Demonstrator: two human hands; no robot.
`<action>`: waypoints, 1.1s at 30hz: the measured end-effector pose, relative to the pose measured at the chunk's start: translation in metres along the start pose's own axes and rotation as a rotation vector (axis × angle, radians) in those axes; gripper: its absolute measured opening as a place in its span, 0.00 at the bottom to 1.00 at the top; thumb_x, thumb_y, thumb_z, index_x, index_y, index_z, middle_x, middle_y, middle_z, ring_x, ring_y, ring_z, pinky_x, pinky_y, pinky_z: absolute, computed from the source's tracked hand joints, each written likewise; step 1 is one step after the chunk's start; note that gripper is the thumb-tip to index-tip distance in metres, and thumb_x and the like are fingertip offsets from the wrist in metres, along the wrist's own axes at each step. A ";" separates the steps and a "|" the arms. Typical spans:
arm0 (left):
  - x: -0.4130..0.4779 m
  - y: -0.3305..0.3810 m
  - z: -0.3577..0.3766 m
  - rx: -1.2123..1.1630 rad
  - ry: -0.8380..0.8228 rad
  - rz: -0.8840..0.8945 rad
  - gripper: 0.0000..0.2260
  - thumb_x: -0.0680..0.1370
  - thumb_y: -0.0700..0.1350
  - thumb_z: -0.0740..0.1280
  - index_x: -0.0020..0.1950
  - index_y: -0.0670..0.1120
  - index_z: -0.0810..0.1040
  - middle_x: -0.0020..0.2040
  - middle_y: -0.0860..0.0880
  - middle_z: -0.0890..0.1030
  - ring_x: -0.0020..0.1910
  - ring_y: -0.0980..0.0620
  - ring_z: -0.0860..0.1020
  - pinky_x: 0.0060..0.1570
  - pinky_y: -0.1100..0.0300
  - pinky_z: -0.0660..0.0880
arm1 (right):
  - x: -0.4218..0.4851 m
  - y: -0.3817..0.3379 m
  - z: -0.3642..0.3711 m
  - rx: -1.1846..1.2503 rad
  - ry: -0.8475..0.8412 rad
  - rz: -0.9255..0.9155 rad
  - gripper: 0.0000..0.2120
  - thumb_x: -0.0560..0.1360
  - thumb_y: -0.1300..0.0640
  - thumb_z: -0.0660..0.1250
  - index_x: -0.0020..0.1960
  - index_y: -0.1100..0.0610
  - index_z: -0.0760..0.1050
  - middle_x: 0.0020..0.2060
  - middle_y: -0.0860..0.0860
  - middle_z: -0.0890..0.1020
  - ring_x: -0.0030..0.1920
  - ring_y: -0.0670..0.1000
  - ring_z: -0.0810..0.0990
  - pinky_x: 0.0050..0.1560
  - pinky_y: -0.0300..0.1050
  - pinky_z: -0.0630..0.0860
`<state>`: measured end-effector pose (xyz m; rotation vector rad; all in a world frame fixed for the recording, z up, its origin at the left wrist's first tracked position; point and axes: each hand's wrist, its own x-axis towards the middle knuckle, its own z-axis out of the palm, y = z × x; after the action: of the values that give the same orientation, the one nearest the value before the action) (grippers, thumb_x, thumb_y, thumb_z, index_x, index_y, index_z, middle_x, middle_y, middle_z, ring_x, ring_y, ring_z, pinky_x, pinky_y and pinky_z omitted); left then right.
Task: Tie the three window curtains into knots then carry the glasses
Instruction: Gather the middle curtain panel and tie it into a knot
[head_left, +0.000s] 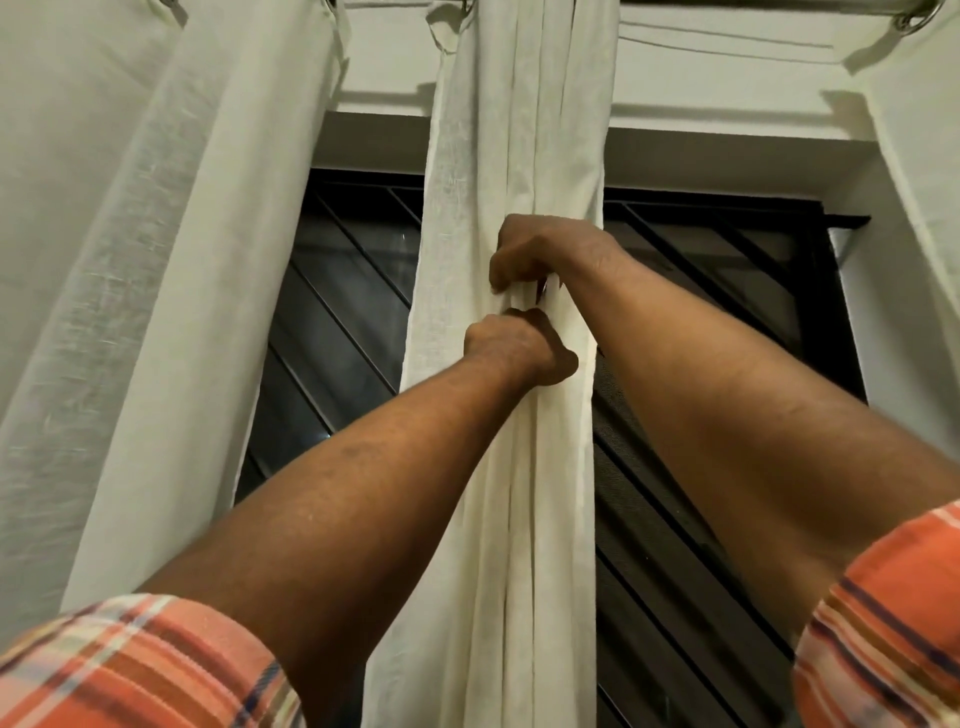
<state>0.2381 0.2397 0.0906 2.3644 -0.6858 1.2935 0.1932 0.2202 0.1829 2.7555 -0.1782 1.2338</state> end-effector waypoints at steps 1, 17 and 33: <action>0.001 0.000 0.001 -0.008 0.009 0.004 0.21 0.75 0.61 0.61 0.61 0.48 0.72 0.54 0.48 0.78 0.50 0.46 0.78 0.48 0.54 0.75 | 0.000 -0.002 0.000 0.009 0.041 -0.013 0.06 0.71 0.58 0.69 0.41 0.58 0.73 0.37 0.53 0.78 0.36 0.53 0.80 0.34 0.44 0.74; -0.161 -0.042 0.186 -0.166 -0.351 -0.017 0.22 0.79 0.57 0.57 0.67 0.45 0.69 0.60 0.45 0.78 0.53 0.45 0.79 0.52 0.55 0.76 | -0.133 0.003 0.197 -0.064 -0.282 -0.085 0.08 0.74 0.55 0.64 0.52 0.55 0.73 0.50 0.53 0.79 0.44 0.54 0.77 0.42 0.45 0.70; -0.186 0.000 0.147 0.012 -0.179 0.238 0.14 0.81 0.53 0.55 0.51 0.45 0.75 0.49 0.46 0.81 0.44 0.46 0.80 0.42 0.59 0.73 | -0.143 0.022 0.171 -0.173 0.031 0.001 0.10 0.75 0.55 0.62 0.55 0.56 0.74 0.51 0.54 0.79 0.50 0.56 0.78 0.44 0.46 0.70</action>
<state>0.2517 0.2083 -0.1443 2.4892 -1.0437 1.1867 0.2201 0.1802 -0.0358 2.5884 -0.2705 1.1993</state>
